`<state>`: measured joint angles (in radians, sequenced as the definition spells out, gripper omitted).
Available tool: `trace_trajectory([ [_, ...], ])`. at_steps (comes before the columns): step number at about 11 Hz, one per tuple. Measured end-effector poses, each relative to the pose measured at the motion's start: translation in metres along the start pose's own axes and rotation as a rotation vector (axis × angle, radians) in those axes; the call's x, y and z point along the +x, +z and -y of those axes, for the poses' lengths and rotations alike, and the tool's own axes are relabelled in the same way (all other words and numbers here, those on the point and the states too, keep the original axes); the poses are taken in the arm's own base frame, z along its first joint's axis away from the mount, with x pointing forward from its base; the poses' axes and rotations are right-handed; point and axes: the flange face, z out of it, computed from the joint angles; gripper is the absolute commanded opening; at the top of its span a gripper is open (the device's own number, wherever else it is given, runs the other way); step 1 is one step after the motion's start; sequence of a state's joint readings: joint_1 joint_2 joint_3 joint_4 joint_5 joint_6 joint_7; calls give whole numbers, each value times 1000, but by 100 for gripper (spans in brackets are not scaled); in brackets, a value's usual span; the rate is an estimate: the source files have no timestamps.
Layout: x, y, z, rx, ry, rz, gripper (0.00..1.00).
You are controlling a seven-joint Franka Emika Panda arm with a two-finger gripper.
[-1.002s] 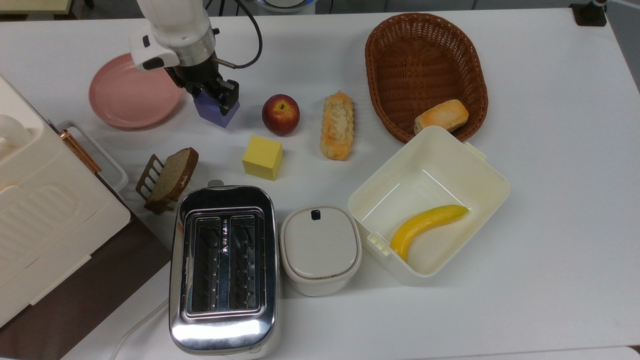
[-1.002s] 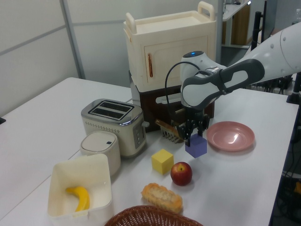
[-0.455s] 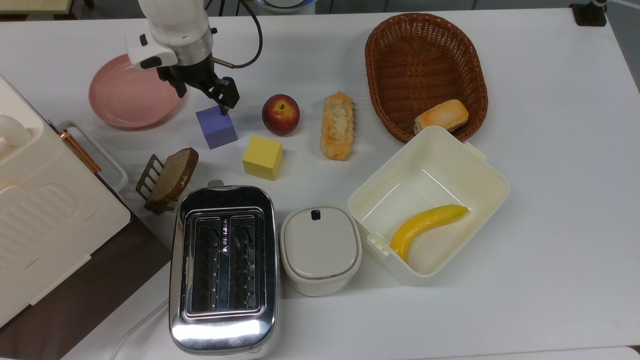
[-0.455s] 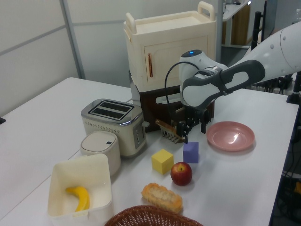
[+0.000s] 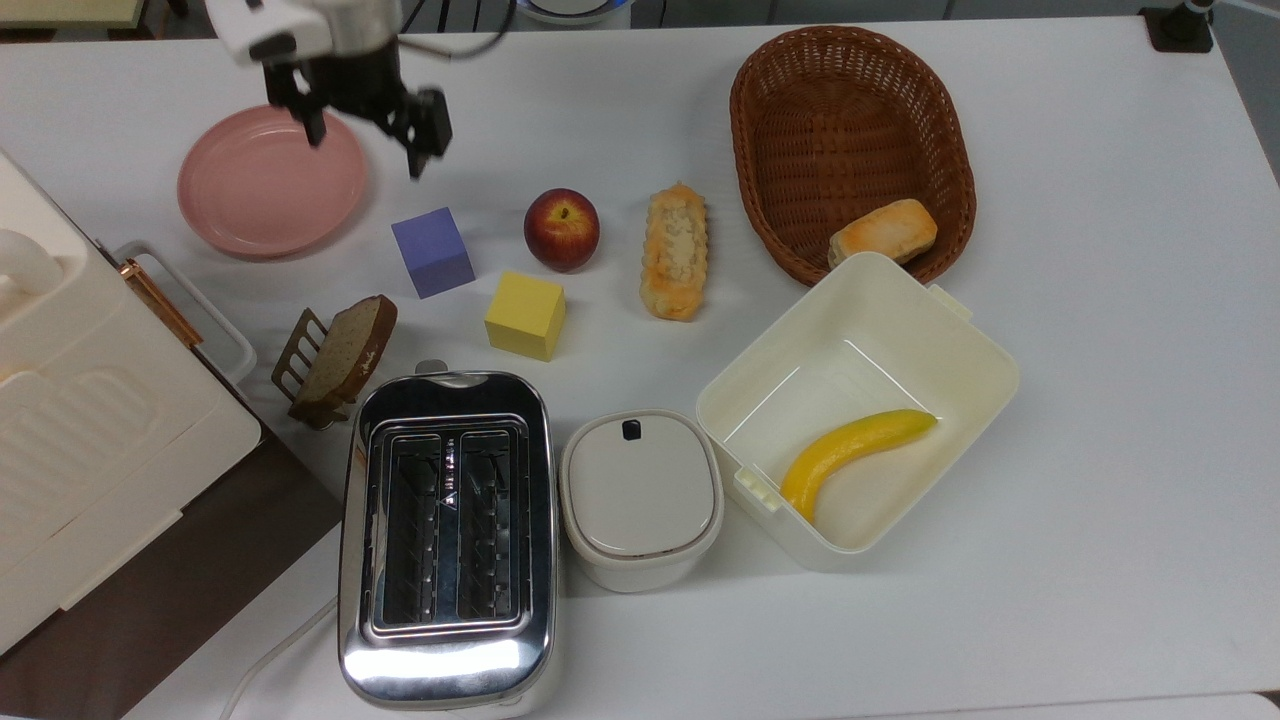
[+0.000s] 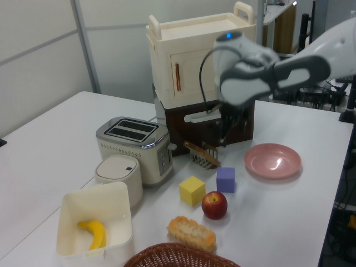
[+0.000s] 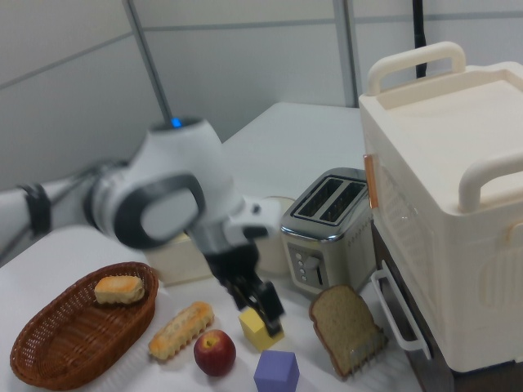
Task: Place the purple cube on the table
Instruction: 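Open the gripper, release the cube, and raise the gripper away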
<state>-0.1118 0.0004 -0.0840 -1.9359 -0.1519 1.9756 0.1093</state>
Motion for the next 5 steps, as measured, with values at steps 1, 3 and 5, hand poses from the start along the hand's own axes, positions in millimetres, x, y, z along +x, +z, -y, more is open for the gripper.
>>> trace_trajectory([
  [1,-6,-32,5,-7,-40,43,100],
  [3,-16,-83,39,33,-102,84,100],
  [5,-20,-99,72,109,-129,77,100],
])
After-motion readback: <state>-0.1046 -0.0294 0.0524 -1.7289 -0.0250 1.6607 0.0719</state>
